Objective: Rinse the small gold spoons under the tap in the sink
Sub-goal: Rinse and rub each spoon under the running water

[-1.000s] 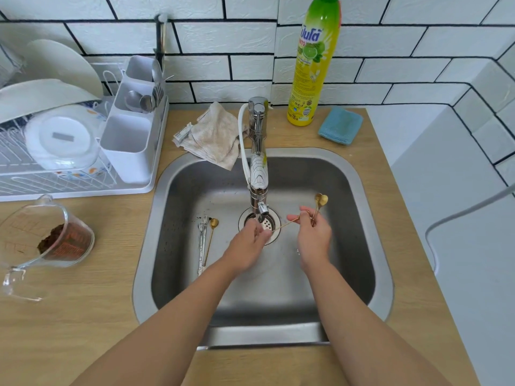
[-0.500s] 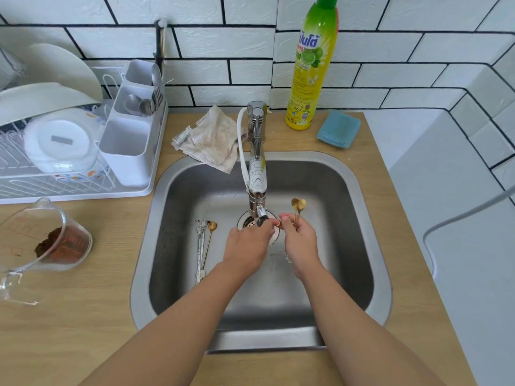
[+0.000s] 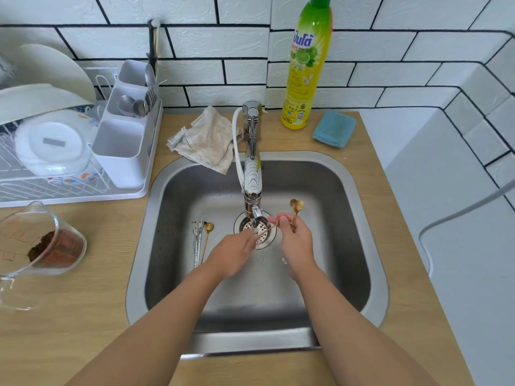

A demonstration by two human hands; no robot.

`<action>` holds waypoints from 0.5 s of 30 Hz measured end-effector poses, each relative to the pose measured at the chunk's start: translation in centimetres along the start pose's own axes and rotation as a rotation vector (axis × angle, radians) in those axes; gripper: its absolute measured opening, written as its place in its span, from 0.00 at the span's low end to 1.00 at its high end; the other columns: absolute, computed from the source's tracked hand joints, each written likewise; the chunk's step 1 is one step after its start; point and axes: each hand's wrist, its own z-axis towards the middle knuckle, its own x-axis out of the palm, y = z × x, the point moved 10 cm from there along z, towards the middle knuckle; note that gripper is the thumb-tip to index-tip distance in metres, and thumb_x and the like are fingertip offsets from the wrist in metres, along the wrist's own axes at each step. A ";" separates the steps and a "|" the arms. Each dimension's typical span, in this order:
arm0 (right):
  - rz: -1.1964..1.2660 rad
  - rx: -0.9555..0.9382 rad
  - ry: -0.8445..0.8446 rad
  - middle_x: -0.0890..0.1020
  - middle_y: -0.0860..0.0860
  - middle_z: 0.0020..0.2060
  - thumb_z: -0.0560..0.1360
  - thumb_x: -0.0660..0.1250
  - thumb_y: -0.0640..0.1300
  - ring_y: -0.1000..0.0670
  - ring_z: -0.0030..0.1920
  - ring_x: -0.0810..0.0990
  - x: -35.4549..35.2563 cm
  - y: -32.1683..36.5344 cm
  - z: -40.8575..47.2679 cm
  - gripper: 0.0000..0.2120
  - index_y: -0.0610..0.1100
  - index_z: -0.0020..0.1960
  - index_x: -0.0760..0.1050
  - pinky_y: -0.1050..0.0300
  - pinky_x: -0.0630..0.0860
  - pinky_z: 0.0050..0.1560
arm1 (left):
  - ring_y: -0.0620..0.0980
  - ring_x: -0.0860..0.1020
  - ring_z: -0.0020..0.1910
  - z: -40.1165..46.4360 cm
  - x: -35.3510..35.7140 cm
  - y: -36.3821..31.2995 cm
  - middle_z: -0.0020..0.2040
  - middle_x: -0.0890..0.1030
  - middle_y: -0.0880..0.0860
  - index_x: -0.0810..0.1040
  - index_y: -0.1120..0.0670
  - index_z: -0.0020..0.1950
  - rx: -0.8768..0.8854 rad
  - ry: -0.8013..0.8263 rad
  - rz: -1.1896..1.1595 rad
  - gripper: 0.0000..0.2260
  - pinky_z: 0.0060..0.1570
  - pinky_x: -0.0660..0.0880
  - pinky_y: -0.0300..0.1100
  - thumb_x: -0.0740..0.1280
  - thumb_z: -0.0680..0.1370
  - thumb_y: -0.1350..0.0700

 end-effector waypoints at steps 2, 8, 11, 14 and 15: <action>0.016 0.006 -0.014 0.89 0.54 0.46 0.84 0.63 0.43 0.66 0.45 0.82 -0.3 0.2 0.1 0.07 0.49 0.50 0.79 0.78 0.70 0.42 | 0.50 0.77 0.42 -1.0 -0.5 1.8 0.40 0.78 0.48 0.74 0.50 0.47 -0.012 -0.044 -0.062 0.11 0.39 0.69 0.41 0.58 0.85 0.49; -0.136 0.080 0.239 0.88 0.58 0.49 0.82 0.67 0.50 0.62 0.53 0.83 3.0 -1.4 -0.8 0.05 0.51 0.54 0.81 0.73 0.72 0.46 | 0.45 0.77 0.39 -3.7 -1.2 7.2 0.44 0.79 0.47 0.77 0.46 0.52 -0.262 -0.093 -0.382 0.08 0.39 0.72 0.42 0.58 0.83 0.52; -0.212 0.077 0.407 0.89 0.55 0.47 0.81 0.69 0.52 0.61 0.53 0.86 5.3 -2.2 -2.0 0.06 0.49 0.52 0.79 0.71 0.73 0.49 | 0.54 0.76 0.51 -3.9 -0.5 7.5 0.47 0.77 0.49 0.77 0.48 0.46 -0.307 0.012 -0.124 0.19 0.46 0.70 0.47 0.49 0.80 0.43; -0.252 0.027 0.377 0.89 0.54 0.40 0.80 0.69 0.55 0.59 0.47 0.88 5.6 -1.6 -2.4 0.14 0.44 0.50 0.79 0.71 0.71 0.43 | 0.56 0.74 0.62 -3.8 0.8 7.2 0.58 0.77 0.53 0.78 0.49 0.62 -0.308 0.058 -0.057 0.26 0.53 0.65 0.45 0.46 0.84 0.38; -0.252 0.020 0.358 0.89 0.54 0.39 0.81 0.68 0.56 0.59 0.45 0.88 5.4 -1.5 -2.2 0.15 0.43 0.48 0.79 0.72 0.71 0.41 | 0.55 0.75 0.61 -3.8 1.1 7.0 0.59 0.79 0.53 0.78 0.48 0.63 -0.291 0.064 -0.053 0.26 0.53 0.64 0.45 0.46 0.84 0.38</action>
